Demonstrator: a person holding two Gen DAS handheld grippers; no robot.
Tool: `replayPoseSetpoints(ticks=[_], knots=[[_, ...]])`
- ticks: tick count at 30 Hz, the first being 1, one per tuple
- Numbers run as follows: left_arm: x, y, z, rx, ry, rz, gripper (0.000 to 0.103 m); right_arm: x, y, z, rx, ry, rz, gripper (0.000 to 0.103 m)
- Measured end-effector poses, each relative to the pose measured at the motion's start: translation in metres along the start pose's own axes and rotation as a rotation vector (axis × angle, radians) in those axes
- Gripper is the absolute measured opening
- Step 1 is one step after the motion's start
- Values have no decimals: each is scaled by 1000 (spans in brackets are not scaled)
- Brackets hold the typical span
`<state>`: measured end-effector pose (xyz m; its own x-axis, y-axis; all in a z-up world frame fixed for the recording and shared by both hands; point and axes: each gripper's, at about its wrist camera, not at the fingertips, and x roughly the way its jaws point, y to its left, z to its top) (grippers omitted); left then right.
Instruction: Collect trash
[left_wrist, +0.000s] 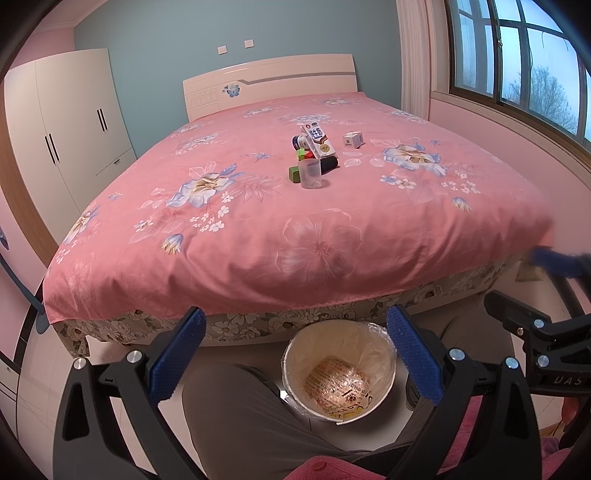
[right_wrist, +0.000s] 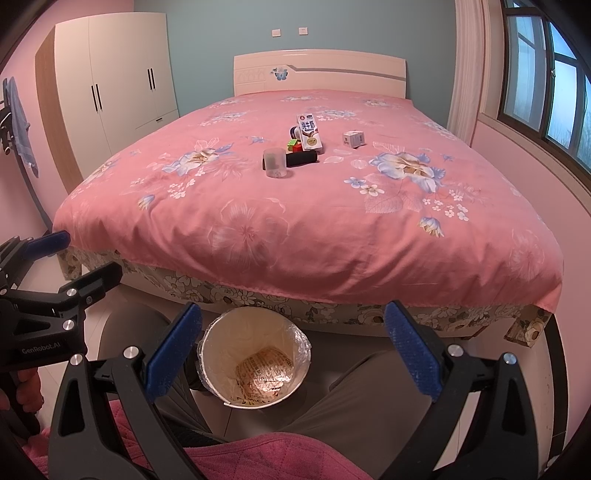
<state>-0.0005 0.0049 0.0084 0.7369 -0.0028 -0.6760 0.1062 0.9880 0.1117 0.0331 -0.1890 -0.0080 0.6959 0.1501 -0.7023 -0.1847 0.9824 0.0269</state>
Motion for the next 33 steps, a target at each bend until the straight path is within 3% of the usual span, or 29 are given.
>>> replayPoseSetpoints(ticks=[22,33], knots=[[7,-1,-11,0,18,-7,100,6,1,-6,-3,14,6,97],[27,-1,10,-10,45,-23,100,19,-5,13,8,21,15,97]])
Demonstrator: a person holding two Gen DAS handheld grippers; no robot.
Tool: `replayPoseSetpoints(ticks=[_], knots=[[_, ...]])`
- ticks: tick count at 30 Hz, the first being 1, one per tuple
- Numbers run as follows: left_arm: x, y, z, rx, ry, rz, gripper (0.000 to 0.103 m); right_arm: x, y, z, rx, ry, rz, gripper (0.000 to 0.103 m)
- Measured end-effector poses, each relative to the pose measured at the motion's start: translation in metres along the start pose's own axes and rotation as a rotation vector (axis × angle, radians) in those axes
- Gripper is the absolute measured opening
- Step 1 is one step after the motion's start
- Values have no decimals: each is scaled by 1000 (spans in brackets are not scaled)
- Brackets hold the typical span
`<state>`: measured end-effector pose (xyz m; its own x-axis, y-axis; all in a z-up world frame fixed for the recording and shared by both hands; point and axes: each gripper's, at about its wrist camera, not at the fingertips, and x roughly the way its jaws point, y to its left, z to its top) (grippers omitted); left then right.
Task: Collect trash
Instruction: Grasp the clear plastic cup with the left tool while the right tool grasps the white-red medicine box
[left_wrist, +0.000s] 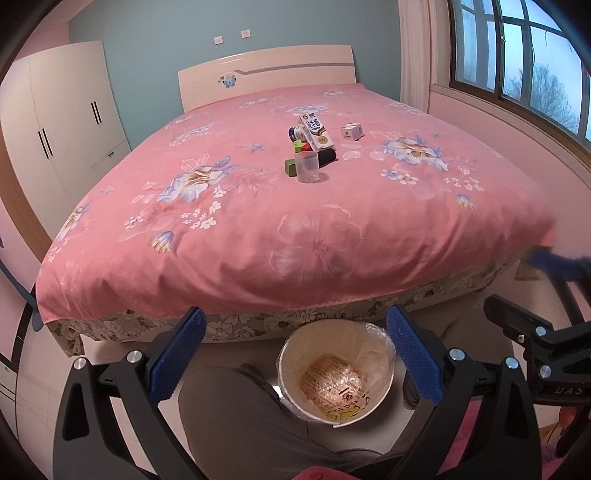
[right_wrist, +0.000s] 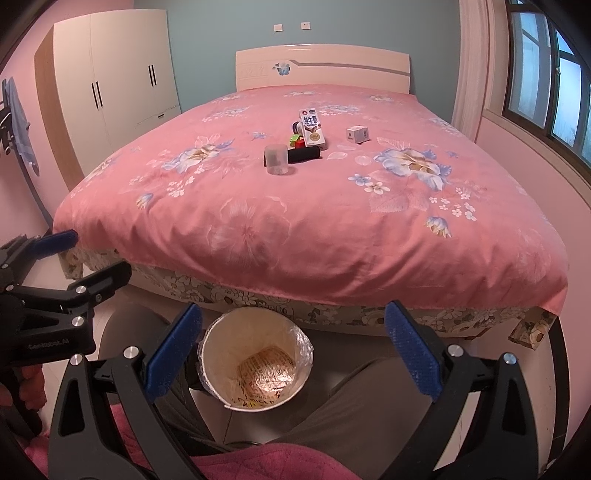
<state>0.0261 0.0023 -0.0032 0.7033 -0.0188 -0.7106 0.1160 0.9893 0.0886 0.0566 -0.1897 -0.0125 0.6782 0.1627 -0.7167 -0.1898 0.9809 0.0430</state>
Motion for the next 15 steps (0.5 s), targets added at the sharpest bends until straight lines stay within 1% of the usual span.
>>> replayPoseSetpoints(ticks=[9,15], knots=[[30,-2,44,-6,-2,-17,100,17,-17,47,-11,-31,-16,97],[60,-3,78,-32,8,-27,100,37,-42,88,-27,-52,-56,97]])
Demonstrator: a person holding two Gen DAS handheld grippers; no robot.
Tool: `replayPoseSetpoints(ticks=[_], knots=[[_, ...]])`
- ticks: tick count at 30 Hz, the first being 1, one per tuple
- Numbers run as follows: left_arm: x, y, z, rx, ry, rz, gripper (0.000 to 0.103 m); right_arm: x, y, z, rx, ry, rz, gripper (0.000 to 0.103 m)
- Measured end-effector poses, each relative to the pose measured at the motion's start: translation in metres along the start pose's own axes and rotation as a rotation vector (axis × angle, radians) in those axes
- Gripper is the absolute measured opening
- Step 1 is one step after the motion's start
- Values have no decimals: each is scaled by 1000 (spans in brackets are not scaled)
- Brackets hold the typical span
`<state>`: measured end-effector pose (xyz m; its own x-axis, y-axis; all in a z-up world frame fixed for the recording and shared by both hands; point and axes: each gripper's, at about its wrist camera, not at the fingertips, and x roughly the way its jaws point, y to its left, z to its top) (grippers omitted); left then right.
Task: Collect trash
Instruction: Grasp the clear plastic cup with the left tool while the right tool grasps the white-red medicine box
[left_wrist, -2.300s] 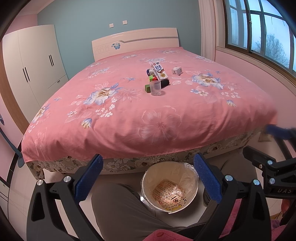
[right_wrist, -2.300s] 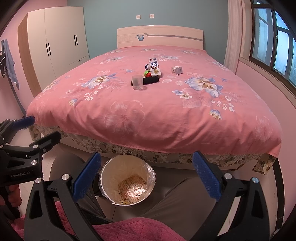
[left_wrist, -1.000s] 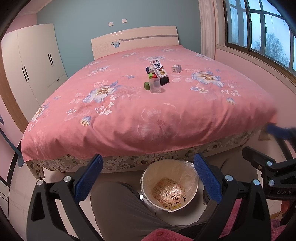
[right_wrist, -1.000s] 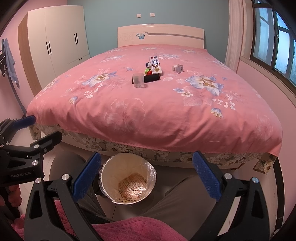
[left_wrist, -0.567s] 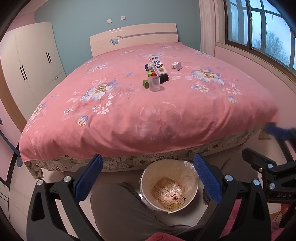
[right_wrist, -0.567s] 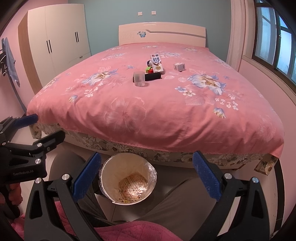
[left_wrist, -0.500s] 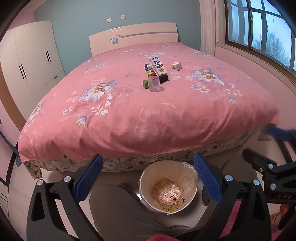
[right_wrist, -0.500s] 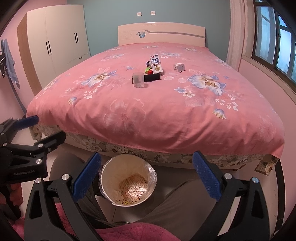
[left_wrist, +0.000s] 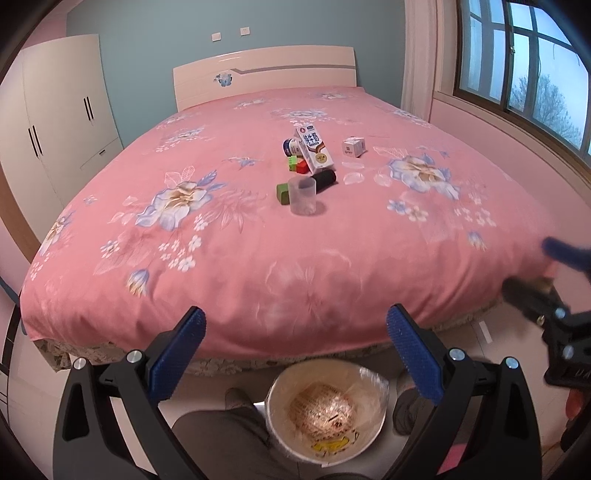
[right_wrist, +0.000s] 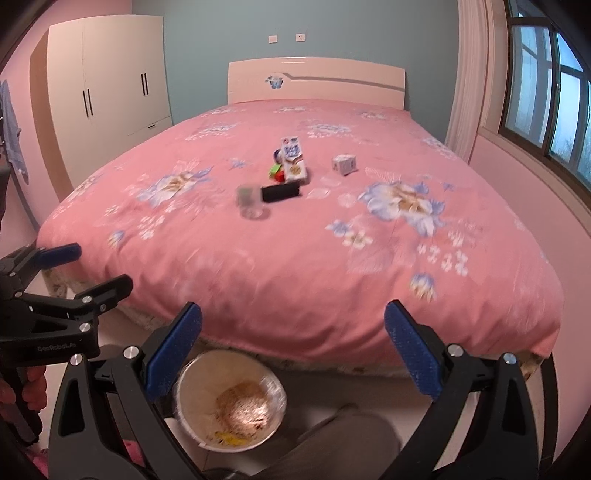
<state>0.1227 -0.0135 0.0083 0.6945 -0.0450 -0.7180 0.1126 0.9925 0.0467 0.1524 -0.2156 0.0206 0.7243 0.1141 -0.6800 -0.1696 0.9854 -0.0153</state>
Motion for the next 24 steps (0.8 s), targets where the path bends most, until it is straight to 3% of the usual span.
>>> replayPoseSetpoints(ticks=[15,24], knots=[[118,-23,70,-87,67,-45,100,110,-82,118,-16,-35,-39,96],[199,-18,99,-200,118,-36,99,233,-126,178,-33,51,37,96]])
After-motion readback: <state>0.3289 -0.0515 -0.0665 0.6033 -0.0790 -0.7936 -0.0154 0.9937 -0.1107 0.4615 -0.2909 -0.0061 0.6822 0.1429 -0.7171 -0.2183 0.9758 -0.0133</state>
